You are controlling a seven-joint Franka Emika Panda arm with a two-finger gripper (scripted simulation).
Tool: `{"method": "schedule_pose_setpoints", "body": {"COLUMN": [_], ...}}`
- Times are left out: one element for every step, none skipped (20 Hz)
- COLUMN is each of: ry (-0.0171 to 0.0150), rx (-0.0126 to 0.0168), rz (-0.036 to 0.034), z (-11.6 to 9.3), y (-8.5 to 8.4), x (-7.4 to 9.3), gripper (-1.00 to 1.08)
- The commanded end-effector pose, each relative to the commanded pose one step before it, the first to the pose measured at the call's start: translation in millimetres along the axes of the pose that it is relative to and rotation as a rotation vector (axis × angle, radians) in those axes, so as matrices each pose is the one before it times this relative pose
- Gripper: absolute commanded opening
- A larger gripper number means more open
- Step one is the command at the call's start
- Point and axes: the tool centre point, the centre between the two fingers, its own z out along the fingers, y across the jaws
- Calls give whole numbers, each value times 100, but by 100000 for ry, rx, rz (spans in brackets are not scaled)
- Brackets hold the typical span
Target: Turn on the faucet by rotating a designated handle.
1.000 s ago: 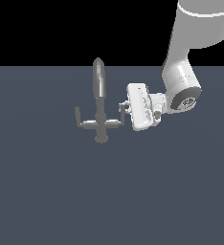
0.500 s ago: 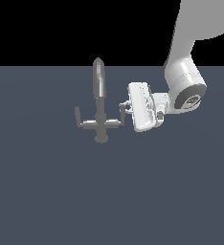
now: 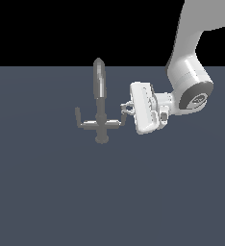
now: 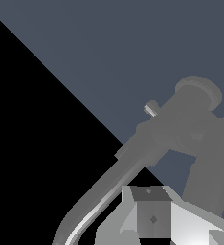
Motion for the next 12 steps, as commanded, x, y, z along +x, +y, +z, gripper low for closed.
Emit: {"method": "schedule_pose_setpoints", "body": {"ry": [-57,-62,0,-62,0,-44,-44,0,-62,0,-62,0], "rx": [19,-8,0,-8,0,-6,-7,0,-10,0,-12,0], "rz": [132,-29,0,-29,0,-20,-20,0,-29,0,-29,0], "z": [9,9,-15,9,-15,1,1,-16,8,-17,7,-18], "y": [384,303,317,310,323,320,323,334,327,341,335,348], "x": [-123,-157,-150,-160,-153,-160,-162,-157,-167,-160,-170,-163], "gripper": [-100,-100,-100,-100,-100,-100,-100,-100,-100,-100,-100,-100]}}
